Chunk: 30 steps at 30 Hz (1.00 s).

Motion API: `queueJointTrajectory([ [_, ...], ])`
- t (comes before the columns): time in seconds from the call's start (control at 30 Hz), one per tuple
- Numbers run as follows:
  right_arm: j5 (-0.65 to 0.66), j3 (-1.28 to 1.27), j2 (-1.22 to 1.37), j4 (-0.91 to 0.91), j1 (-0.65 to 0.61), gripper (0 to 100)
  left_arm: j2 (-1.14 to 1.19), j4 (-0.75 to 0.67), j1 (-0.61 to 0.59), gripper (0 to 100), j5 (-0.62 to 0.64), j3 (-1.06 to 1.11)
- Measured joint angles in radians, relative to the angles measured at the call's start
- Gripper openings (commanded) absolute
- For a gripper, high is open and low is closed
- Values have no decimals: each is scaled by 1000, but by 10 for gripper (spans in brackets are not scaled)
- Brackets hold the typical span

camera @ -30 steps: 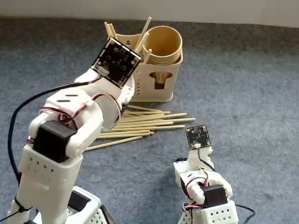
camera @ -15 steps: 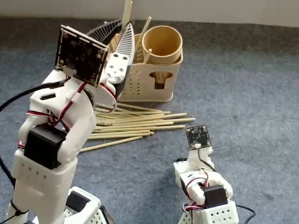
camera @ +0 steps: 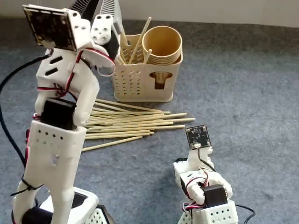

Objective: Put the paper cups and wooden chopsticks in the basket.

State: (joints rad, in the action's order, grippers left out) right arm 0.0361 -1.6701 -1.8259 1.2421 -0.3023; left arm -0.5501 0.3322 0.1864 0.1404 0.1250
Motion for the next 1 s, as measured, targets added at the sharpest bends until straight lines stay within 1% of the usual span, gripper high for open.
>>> queueJointTrajectory([
  [0.13, 0, 0, 0, 0, 0, 7, 78, -48, -23, 5, 32, 38],
  [0.4, 0, 0, 0, 0, 0, 7, 150, -160, -51, 8, 32, 209],
  [0.47, 0, 0, 0, 0, 0, 7, 157, -183, -48, 32, 32, 245],
  [0.57, 0, 0, 0, 0, 0, 7, 158, -193, -46, 110, 32, 273],
  [0.63, 0, 0, 0, 0, 0, 7, 158, -193, -49, 112, 38, 278],
  [0.7, 0, 0, 0, 0, 0, 7, 158, -183, -51, 111, 40, 279],
  [0.77, 0, 0, 0, 0, 0, 7, 158, -143, -49, 111, 40, 279],
  [1.0, 0, 0, 0, 0, 0, 7, 153, 66, -51, 112, 40, 212],
])
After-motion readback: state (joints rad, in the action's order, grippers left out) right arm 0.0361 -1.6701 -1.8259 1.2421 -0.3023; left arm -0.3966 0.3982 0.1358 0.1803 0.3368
